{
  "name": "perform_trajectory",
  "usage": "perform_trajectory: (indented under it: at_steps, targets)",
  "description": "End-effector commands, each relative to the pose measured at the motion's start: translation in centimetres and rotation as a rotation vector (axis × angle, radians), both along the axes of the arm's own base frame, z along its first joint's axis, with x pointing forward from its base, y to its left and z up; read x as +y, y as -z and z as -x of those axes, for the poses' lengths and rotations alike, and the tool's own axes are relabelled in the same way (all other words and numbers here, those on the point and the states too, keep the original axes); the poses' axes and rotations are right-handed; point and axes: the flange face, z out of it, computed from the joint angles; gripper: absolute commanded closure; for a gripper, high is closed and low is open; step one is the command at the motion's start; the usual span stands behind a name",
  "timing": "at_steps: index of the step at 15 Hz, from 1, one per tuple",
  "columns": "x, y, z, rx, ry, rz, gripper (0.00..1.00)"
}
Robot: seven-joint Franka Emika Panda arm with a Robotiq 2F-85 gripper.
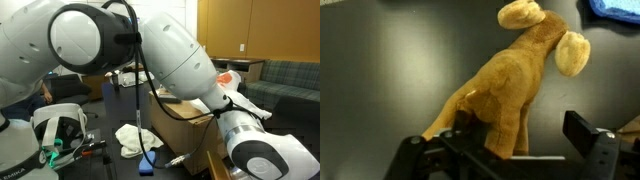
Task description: Swap the things on the box with the things on the table
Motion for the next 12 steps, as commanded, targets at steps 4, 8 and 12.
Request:
perform_trajectory:
  at_steps: [4,8,12]
  targets:
    - [-0.2,-0.2,1.7,0.101,-0.008,-0.045,0.00]
    - [0.7,-0.2,1.4,0.192,-0.068,-0.039,0.00]
    - [2.6,0.2,1.1,0.288,-0.162,-0.032,0.00]
